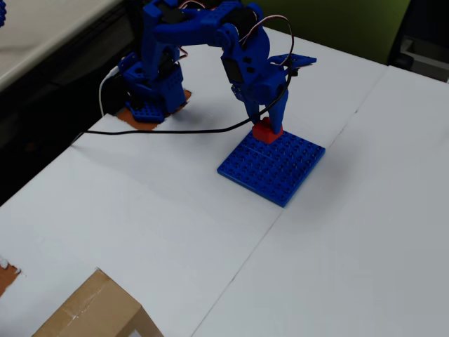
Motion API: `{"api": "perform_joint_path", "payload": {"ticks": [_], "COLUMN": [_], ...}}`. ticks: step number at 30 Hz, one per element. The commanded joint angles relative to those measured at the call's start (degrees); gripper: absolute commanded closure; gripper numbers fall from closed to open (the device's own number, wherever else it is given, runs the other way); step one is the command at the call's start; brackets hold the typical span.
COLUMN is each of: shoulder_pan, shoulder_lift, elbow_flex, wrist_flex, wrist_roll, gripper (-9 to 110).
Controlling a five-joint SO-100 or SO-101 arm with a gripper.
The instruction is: Pick up the 2x2 red block and go up the 8x8 blue block.
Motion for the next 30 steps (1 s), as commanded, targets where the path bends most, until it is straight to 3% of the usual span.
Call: {"api": "perform_joint_path", "payload": {"ticks": [1,30], "shoulder_pan": [-0.5,0.0], "shoulder_lift": [0.5,0.4], "elbow_flex": [-2.7,-2.5], "wrist_flex": [-0.6,-0.7], "wrist_roll": [-1.9,-8.7], "gripper": [101,101]}}
